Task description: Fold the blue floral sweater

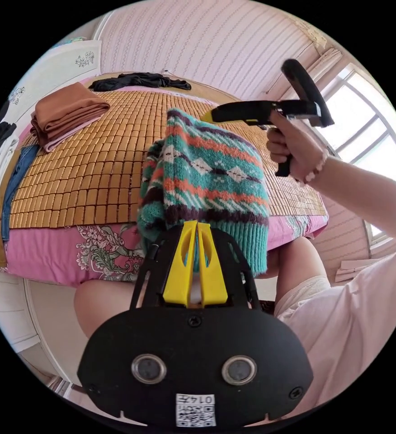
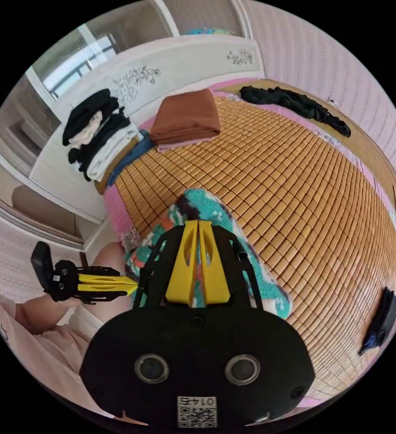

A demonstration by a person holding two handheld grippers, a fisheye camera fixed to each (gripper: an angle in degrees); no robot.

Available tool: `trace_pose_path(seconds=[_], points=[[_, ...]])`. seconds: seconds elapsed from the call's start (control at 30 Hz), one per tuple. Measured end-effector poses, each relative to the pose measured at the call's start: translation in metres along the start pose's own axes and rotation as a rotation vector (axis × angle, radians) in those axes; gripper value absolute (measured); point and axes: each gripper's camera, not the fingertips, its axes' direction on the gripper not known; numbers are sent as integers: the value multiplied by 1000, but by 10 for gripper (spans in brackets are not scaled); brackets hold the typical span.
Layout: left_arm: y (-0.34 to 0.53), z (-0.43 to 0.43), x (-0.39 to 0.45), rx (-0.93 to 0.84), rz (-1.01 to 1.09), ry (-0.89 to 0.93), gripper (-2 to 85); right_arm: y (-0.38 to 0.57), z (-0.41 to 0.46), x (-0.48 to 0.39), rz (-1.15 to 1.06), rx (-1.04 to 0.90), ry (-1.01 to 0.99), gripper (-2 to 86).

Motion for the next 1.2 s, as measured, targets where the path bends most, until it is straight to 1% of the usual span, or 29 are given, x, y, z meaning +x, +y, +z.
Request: trace_pose_path(seconds=[0.03,0.1,0.13,0.17,0.27,0.3,0.37,0.4,0.43,0.47,0.5,0.53,0.57,0.6,0.63,0.67,0.73,0.83,0.9,0.97,1.03,1.13,1.2], points=[[7,-6,3,24,8,13,-9,31,-20,6,33,71,-69,-7],[18,-13,9,50,24,5,-8,80,-41,15,81,114,-81,-5],[24,-18,15,65,31,-45,-7,113,-51,22,114,110,-56,-1],[30,-24,21,87,42,-133,-5,146,-58,29,153,91,-22,7],[42,-36,36,156,76,-268,18,224,-67,50,260,6,41,35],[43,-37,37,166,73,-273,25,238,-68,55,281,-8,43,42],[47,-39,37,191,55,-252,74,286,-71,74,394,-30,23,68],[48,-38,37,203,53,-240,92,297,-72,78,421,-22,11,72],[51,-36,35,231,49,-214,130,315,-73,88,479,7,-19,82],[53,-31,31,247,39,-189,172,331,-72,98,532,51,-77,87],[53,-28,29,242,31,-177,179,338,-71,103,554,75,-123,89],[53,-21,22,219,13,-150,193,350,-69,114,587,122,-225,86],[52,-15,14,199,-13,-123,199,358,-65,124,607,160,-300,85],[51,-12,10,187,-27,-114,202,362,-62,128,618,170,-323,85],[48,-5,2,138,-59,-106,207,366,-57,137,637,178,-343,88],[43,3,-8,73,-106,-119,211,370,-51,145,651,176,-350,94],[34,12,-22,0,-179,-162,214,372,-41,158,668,164,-394,106],[27,18,-35,29,-217,-193,199,366,-21,176,645,90,-503,107],[24,22,-40,65,-202,-157,181,359,-14,183,628,56,-479,114],[16,37,-51,76,-190,-126,177,350,-9,192,629,48,-387,155],[7,51,-60,64,-185,-141,181,344,-3,200,643,29,-355,195],[-7,67,-71,139,-138,-158,198,336,7,216,640,31,-345,205],[-20,84,-81,116,-121,-132,211,332,14,226,645,32,-364,206]])
